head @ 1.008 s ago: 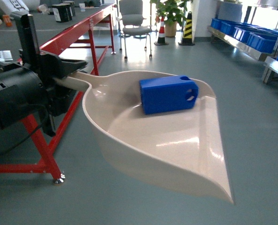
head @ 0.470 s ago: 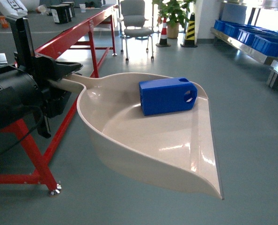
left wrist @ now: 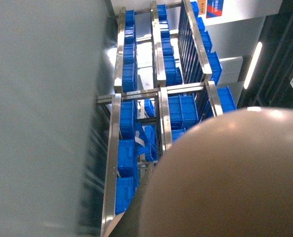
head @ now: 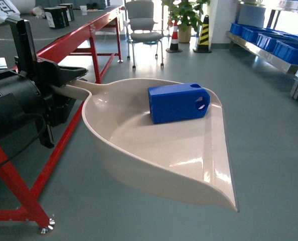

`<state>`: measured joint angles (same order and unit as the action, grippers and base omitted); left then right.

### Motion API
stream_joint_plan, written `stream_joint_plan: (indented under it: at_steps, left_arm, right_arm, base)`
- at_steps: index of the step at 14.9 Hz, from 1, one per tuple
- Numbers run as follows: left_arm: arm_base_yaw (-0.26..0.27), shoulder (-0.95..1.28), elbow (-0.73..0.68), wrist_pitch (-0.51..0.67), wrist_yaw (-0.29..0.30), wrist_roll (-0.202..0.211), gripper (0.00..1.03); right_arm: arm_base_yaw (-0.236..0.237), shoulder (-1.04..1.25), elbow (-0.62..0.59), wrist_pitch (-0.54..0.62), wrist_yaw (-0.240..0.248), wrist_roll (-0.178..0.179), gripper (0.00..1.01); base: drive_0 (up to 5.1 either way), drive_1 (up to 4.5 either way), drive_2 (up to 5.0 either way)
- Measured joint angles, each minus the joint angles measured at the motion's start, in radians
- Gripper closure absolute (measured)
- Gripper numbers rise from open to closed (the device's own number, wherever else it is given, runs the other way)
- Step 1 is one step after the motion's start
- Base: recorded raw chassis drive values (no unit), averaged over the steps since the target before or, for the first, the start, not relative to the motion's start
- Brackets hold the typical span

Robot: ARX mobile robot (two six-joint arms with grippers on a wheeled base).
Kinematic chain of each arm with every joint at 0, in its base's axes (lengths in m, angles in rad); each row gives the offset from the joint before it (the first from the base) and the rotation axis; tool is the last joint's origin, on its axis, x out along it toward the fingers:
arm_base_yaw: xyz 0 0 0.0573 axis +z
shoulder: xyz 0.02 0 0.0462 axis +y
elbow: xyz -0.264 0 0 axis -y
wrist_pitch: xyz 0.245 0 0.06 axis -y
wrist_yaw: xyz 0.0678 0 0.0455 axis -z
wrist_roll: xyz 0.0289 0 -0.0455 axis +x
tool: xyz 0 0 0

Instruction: Place part in tray to right shelf

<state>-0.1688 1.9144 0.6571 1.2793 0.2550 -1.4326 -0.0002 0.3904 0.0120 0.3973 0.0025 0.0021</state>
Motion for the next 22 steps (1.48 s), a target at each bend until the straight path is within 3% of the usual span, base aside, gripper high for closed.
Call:
stream_joint_plan:
  at_steps: [22]
  left_arm:
    - [-0.003,0.0,0.001,0.002,0.002,0.0,0.9]
  right_arm:
    - [0.0,-0.002,0.0,0.005,-0.003,0.0,0.03]
  base:
    - [-0.1,4.14,-4.4]
